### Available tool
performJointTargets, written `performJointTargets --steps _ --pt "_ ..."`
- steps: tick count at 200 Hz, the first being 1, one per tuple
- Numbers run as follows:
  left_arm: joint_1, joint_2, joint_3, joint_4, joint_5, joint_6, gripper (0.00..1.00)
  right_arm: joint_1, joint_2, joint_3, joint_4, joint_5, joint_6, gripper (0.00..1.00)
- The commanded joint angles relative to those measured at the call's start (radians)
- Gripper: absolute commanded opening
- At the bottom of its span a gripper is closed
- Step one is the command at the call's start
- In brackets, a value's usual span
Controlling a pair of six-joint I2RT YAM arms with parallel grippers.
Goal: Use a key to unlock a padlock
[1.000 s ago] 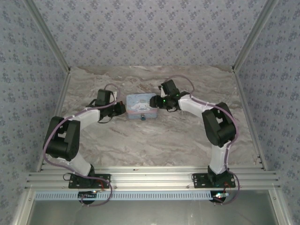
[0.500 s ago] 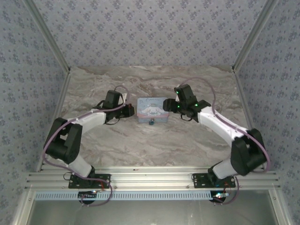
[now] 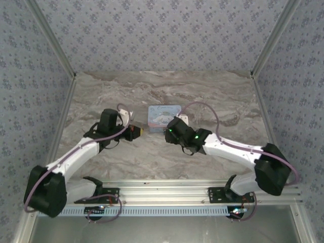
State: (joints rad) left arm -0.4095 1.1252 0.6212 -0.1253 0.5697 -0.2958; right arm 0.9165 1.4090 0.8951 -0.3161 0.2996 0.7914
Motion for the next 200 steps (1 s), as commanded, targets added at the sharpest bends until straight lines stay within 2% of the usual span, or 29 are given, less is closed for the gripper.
performJointTargets --steps 1,52,86,119,138,172,200 --pt "-0.021 -0.053 -0.05 0.037 0.12 0.017 0.0 0.002 0.069 -0.006 0.079 0.048 0.092 0.56" --pt "-0.032 -0.082 -0.154 0.15 0.145 -0.077 0.0 -0.002 0.246 0.103 0.095 0.01 0.066 0.59" --pt "-0.041 -0.082 -0.199 0.205 0.139 -0.134 0.0 -0.015 0.317 0.131 0.103 0.033 0.078 0.55" --pt "-0.046 -0.11 -0.209 0.161 0.116 -0.123 0.0 -0.021 0.382 0.169 0.106 0.058 0.081 0.53" --pt "-0.048 -0.126 -0.242 0.192 0.092 -0.129 0.0 -0.022 0.419 0.212 0.075 0.072 0.071 0.53" --pt "-0.049 -0.101 -0.235 0.173 0.094 -0.104 0.0 -0.028 0.468 0.235 0.078 0.101 0.062 0.53" --pt "-0.049 -0.106 -0.234 0.147 0.09 -0.079 0.0 -0.035 0.494 0.249 0.074 0.098 0.044 0.45"
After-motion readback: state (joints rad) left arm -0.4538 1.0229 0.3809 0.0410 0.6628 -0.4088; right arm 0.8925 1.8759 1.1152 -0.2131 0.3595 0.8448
